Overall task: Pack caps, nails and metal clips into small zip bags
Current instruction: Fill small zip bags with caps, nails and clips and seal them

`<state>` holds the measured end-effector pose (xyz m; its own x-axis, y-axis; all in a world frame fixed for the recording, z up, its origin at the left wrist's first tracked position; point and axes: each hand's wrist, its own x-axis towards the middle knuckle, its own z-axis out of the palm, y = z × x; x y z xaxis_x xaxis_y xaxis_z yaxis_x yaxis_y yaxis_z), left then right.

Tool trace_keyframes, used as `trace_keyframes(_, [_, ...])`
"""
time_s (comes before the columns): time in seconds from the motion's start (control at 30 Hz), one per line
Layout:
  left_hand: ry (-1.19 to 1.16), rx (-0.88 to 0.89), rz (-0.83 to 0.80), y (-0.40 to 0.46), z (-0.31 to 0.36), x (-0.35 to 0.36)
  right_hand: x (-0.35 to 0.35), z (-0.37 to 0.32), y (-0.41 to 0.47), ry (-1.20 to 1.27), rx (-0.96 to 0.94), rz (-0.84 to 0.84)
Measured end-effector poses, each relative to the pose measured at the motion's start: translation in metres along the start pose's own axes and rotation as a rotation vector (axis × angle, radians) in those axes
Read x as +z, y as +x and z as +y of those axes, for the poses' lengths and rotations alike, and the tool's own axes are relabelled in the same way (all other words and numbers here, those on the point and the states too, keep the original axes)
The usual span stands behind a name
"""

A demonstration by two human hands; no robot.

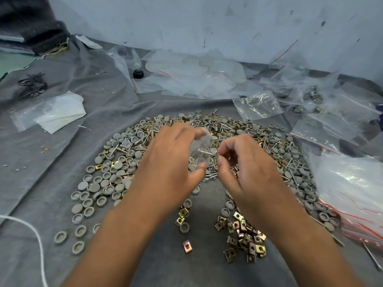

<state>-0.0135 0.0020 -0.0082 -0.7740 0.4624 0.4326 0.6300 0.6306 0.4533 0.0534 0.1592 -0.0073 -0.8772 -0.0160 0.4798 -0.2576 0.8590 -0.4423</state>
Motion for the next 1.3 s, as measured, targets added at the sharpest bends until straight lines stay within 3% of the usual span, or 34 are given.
trace_keyframes(0.1, [0.017, 0.012, -0.028, 0.000, 0.002, 0.004, 0.001, -0.002, 0.002, -0.041, -0.051, 0.040])
trace_keyframes(0.27, [0.019, 0.007, -0.038, 0.000, 0.001, 0.004, -0.004, -0.002, 0.001, -0.017, -0.102, 0.260])
trace_keyframes(0.4, [0.012, 0.010, -0.035, -0.001, 0.003, 0.004, 0.002, -0.004, 0.004, -0.009, -0.065, 0.206])
trace_keyframes(0.53, [-0.006, -0.010, -0.019, 0.000, 0.001, 0.001, 0.001, 0.002, -0.001, 0.096, -0.022, 0.298])
trace_keyframes(0.6, [-0.025, -0.031, 0.000, 0.001, -0.003, -0.002, 0.003, 0.009, -0.004, 0.084, 0.048, 0.164])
trace_keyframes(0.73, [-0.091, -0.094, 0.087, 0.004, -0.012, -0.009, 0.031, 0.012, -0.005, -0.018, 0.049, -0.404])
trace_keyframes(0.8, [-0.100, -0.106, 0.102, 0.005, -0.014, -0.011, 0.046, 0.007, -0.003, -0.053, -0.016, -0.514])
trace_keyframes(1.3, [-0.083, -0.077, 0.117, 0.004, -0.014, -0.011, 0.057, -0.018, -0.012, -0.205, -0.163, -0.490])
